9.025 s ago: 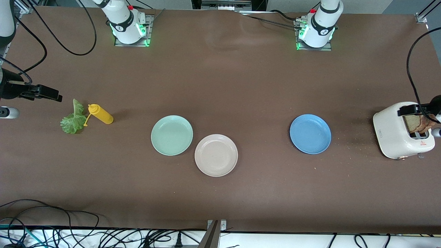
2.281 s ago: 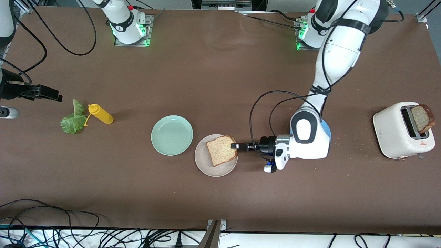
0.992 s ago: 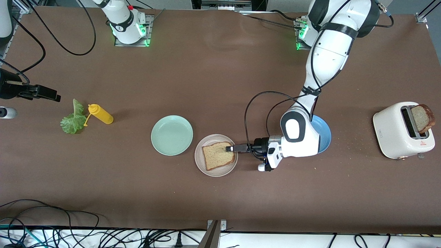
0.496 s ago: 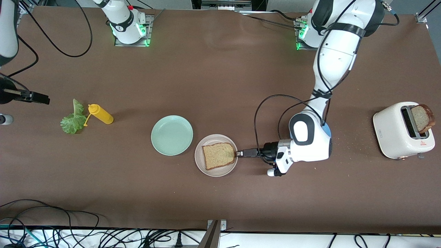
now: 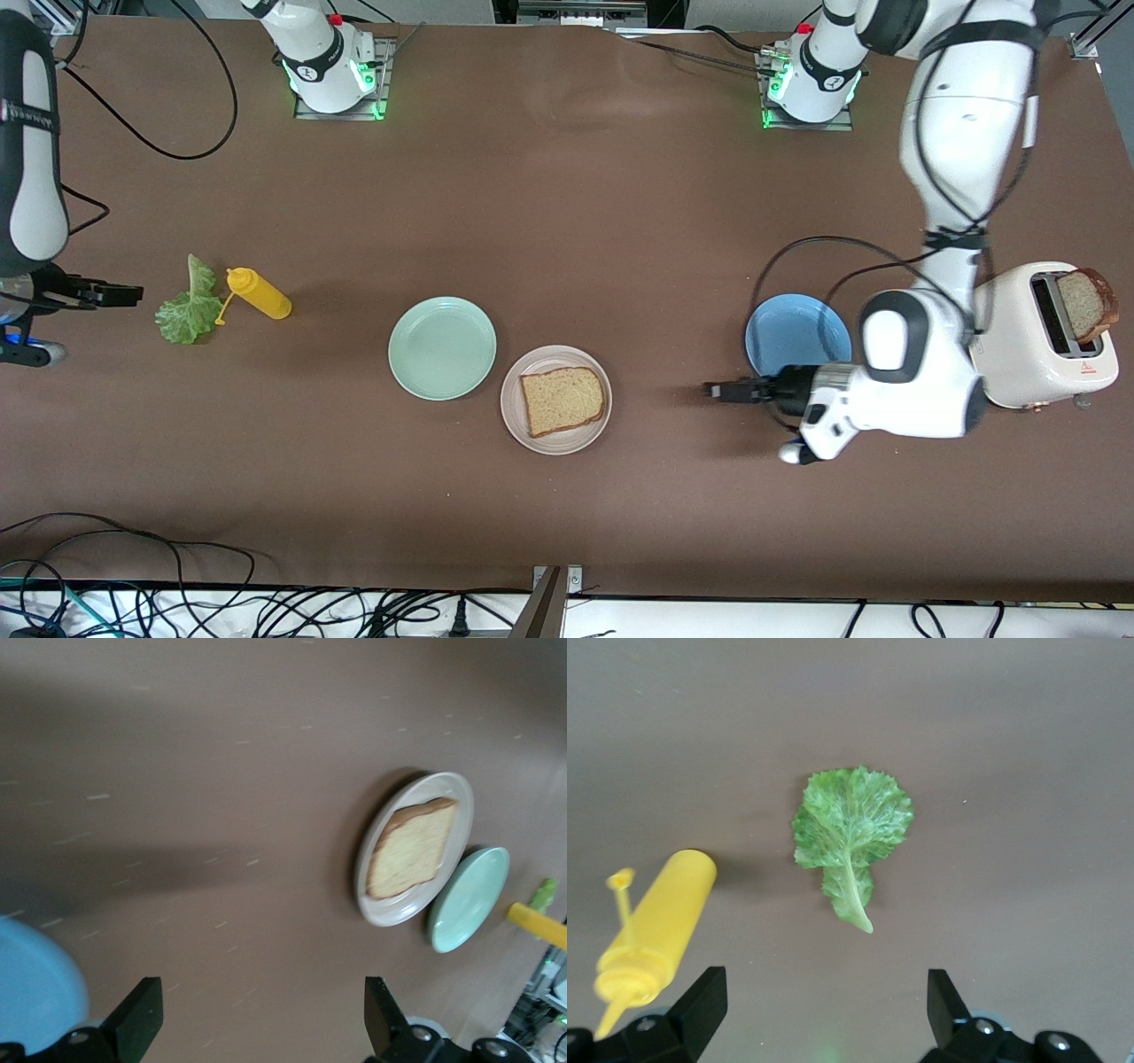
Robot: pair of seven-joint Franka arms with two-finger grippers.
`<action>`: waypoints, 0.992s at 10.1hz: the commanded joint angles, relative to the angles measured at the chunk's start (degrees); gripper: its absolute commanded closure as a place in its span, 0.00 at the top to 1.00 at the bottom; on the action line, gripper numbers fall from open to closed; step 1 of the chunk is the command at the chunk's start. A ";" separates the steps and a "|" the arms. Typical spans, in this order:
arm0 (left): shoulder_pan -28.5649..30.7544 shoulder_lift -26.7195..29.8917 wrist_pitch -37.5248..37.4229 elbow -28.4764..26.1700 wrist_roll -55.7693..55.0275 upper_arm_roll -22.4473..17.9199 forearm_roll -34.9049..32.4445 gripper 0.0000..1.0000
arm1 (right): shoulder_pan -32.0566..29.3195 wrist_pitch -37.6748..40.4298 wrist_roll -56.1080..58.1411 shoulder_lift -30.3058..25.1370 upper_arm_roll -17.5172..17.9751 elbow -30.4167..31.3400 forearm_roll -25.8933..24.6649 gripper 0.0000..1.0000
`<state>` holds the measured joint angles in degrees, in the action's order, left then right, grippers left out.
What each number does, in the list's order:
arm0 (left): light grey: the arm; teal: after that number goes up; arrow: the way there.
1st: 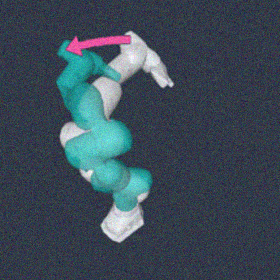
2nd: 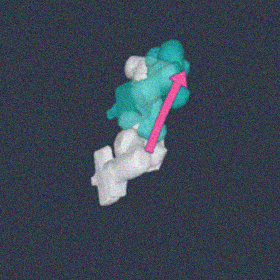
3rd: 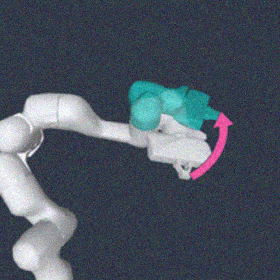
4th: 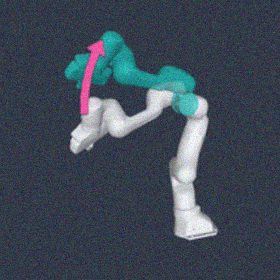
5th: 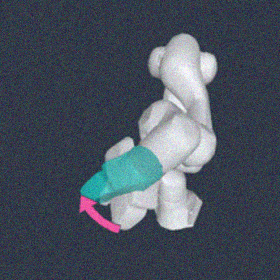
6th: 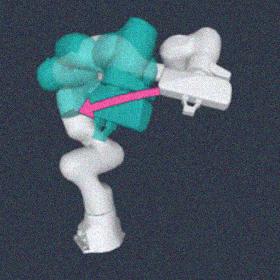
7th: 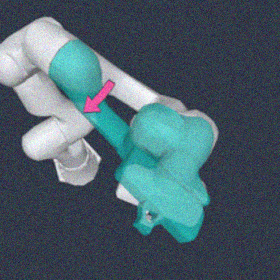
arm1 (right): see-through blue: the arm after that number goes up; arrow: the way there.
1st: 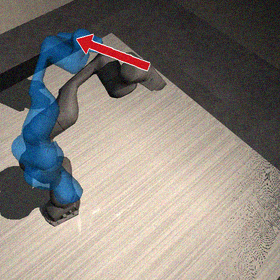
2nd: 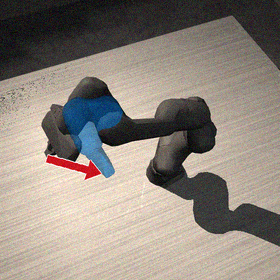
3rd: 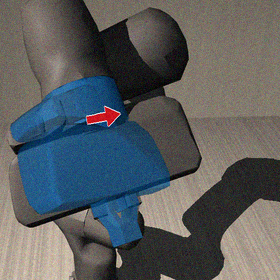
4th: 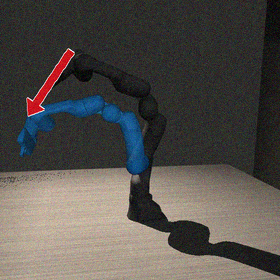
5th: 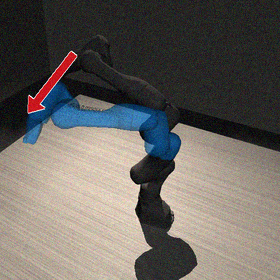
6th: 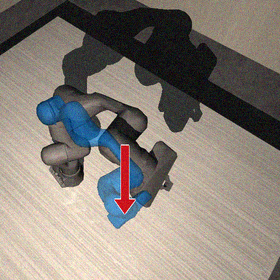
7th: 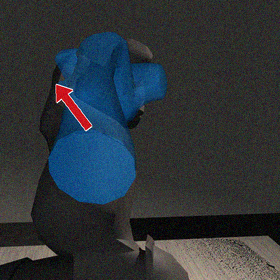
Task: Make sandwich on beige plate with both arms
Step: 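Withdraw the left gripper while the right gripper reaches the lettuce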
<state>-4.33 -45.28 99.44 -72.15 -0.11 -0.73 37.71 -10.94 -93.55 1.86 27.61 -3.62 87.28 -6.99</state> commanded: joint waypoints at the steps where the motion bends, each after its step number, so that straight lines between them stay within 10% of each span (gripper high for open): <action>1: 5.89 4.93 -6.43 -1.15 -1.56 0.55 -7.80 1.00 | -2.50 -6.43 0.78 0.25 0.55 6.73 -0.74 1.00; 5: 7.85 8.71 -8.39 -0.97 -5.61 0.64 -27.21 1.00 | -3.04 -21.03 0.69 0.34 -0.33 18.52 -1.01 1.00; 10: 7.85 13.99 -8.39 -1.06 -5.17 0.99 -33.00 1.00 | -3.04 -29.57 3.93 4.72 -2.44 22.23 -1.01 1.00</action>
<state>3.83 -33.24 91.30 -72.03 -4.28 -0.30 9.37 -13.45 -121.06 3.56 31.09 -5.49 109.14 -7.14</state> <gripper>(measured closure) 0.000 0.000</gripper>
